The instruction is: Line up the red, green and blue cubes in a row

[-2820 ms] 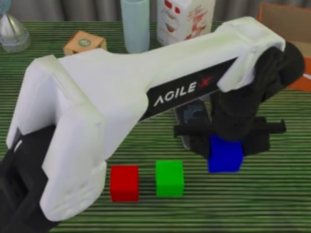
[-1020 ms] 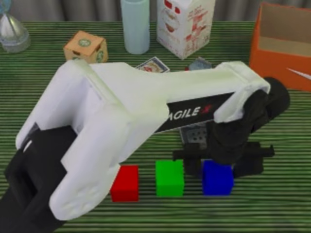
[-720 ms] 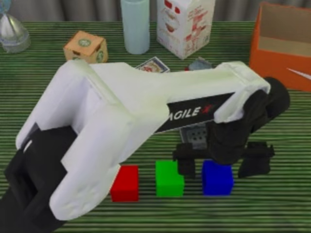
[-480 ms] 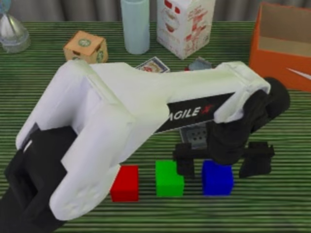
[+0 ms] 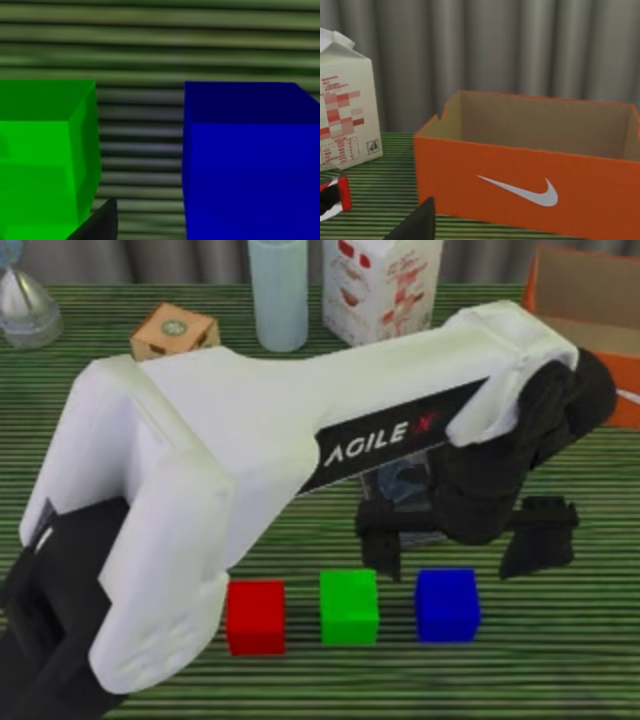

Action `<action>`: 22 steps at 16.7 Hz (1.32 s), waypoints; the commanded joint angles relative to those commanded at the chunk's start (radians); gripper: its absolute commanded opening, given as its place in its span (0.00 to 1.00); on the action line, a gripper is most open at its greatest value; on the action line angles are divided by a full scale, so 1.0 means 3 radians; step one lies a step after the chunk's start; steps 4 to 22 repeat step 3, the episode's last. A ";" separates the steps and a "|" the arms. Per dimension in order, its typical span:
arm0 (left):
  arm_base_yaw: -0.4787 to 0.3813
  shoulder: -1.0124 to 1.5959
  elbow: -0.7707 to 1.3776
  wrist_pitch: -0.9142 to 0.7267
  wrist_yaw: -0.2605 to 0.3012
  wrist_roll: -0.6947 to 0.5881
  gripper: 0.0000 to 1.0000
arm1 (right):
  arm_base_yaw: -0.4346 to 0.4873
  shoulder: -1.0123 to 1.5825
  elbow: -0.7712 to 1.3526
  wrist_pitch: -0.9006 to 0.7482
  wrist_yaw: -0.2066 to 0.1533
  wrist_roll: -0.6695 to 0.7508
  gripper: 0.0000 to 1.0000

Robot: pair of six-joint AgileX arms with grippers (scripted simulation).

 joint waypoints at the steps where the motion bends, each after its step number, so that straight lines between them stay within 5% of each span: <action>1: 0.0011 -0.0021 0.0080 -0.0085 0.0000 -0.0003 1.00 | 0.0000 0.0000 0.0000 0.0000 0.0000 0.0000 1.00; 22: 0.0022 -0.0046 0.0140 -0.0148 -0.0002 -0.0004 1.00 | 0.0000 0.0000 0.0000 0.0000 0.0000 0.0000 1.00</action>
